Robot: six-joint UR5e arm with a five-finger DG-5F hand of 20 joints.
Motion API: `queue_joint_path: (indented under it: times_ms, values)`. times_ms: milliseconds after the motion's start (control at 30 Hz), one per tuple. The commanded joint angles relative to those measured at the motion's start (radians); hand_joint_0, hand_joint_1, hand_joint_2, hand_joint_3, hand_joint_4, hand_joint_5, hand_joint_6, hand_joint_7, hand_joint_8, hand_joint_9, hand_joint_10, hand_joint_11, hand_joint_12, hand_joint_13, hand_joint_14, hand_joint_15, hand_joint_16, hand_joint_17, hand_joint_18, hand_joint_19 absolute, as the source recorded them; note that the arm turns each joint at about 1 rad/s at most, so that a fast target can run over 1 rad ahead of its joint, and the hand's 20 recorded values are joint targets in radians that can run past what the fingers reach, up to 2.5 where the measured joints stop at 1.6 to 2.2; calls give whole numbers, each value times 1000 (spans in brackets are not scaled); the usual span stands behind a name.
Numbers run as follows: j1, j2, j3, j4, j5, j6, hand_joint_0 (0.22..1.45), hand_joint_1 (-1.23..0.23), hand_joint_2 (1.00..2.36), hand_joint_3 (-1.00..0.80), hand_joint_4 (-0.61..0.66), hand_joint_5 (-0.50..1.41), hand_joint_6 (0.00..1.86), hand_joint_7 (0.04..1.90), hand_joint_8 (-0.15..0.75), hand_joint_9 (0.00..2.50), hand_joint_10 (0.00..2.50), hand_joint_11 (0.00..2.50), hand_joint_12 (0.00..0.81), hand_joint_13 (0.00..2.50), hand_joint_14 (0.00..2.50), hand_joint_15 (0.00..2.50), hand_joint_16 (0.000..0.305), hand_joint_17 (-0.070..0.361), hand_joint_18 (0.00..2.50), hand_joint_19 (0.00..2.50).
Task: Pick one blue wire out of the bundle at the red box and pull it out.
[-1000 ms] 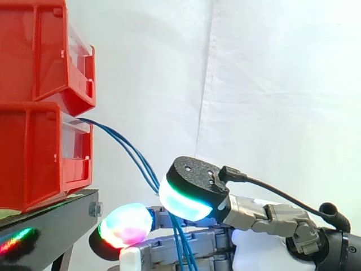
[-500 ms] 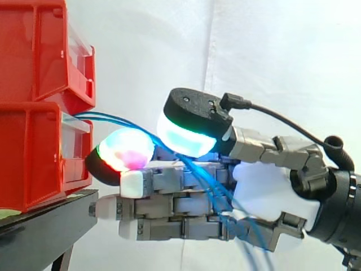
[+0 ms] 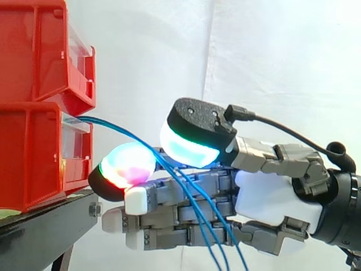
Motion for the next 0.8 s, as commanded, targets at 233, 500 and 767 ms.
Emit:
queue_joint_path:
  times_ms: [233,500,767]
  values:
    - [-4,0,-60,55,-3,20,555,-683,1013,-309,230,-114,557,1312,252,673,15,466,365,409,9,235,56,127,317,295]
    - [-16,1,-60,54,-3,40,556,-678,1013,-311,248,-99,500,1372,251,677,17,465,365,413,10,237,56,127,316,295]
    - [-31,0,-60,57,-1,33,556,-670,1014,-315,261,-103,502,1268,248,683,15,453,363,409,10,239,56,126,311,299]
